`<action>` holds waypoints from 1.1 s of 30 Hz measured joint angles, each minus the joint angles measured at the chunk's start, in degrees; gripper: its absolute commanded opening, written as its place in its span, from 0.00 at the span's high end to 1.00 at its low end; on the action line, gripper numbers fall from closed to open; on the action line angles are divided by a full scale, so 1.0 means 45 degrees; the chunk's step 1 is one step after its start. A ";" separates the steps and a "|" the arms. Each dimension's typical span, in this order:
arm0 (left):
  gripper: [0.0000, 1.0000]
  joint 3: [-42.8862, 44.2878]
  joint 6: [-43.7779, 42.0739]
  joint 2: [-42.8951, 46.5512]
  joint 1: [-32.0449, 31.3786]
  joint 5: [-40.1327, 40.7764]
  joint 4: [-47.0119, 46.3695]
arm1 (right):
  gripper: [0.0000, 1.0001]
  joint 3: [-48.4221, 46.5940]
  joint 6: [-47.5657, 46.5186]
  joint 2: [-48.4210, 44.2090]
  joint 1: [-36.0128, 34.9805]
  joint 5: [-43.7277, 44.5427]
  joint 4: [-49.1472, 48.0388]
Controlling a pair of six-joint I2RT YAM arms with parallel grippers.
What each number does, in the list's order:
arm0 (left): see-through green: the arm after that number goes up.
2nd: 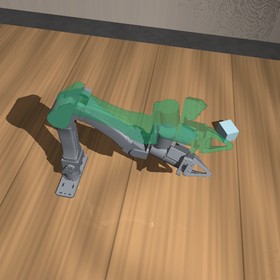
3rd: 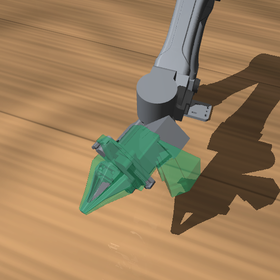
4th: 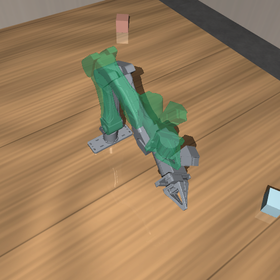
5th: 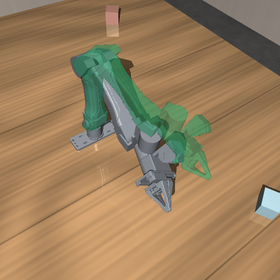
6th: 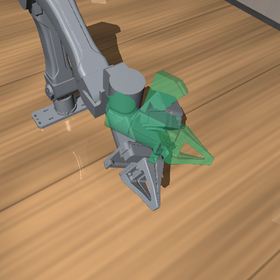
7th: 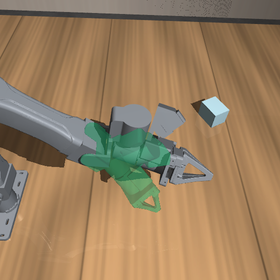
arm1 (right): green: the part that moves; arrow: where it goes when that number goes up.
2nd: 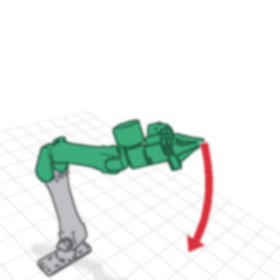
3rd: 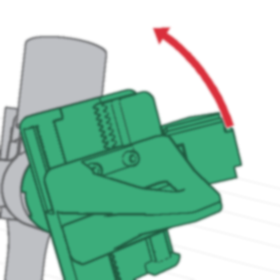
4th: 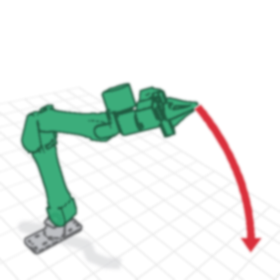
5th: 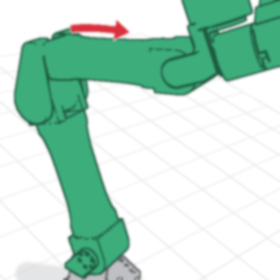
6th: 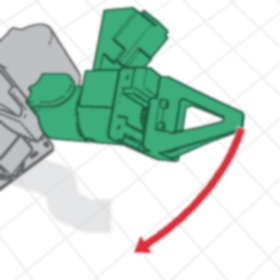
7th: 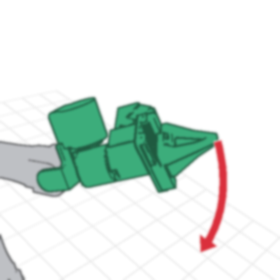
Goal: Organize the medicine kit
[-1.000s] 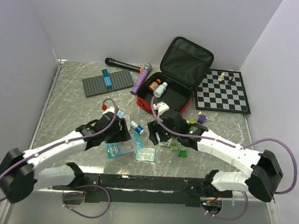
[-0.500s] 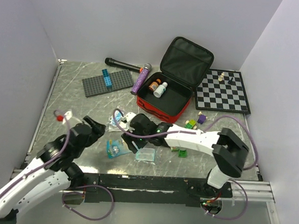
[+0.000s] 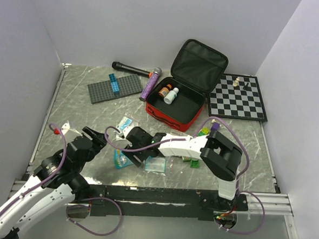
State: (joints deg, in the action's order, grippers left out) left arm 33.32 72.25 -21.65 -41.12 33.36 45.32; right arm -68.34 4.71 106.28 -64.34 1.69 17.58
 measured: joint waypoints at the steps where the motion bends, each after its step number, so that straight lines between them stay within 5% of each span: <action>1: 0.31 0.0000 0.0000 -0.0107 0.0005 0.0000 0.0000 | 0.20 -0.0058 -0.0039 0.0160 -0.0044 0.0126 0.0010; 21: 0.31 0.0000 -0.0141 -0.0311 0.0005 0.0005 -0.0015 | 0.78 -0.0257 0.0141 0.0539 -0.0223 0.1093 -0.0194; 33: 0.31 0.0000 -0.0146 -0.0204 0.0005 0.0087 -0.0029 | 0.82 0.0010 0.0321 -0.3070 -0.0437 0.1909 0.1195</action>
State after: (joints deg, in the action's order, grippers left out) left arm 33.32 71.59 -22.57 -41.10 33.76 45.19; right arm -68.29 6.15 92.47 -66.30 10.28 22.96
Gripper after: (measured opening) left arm 0.693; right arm 0.184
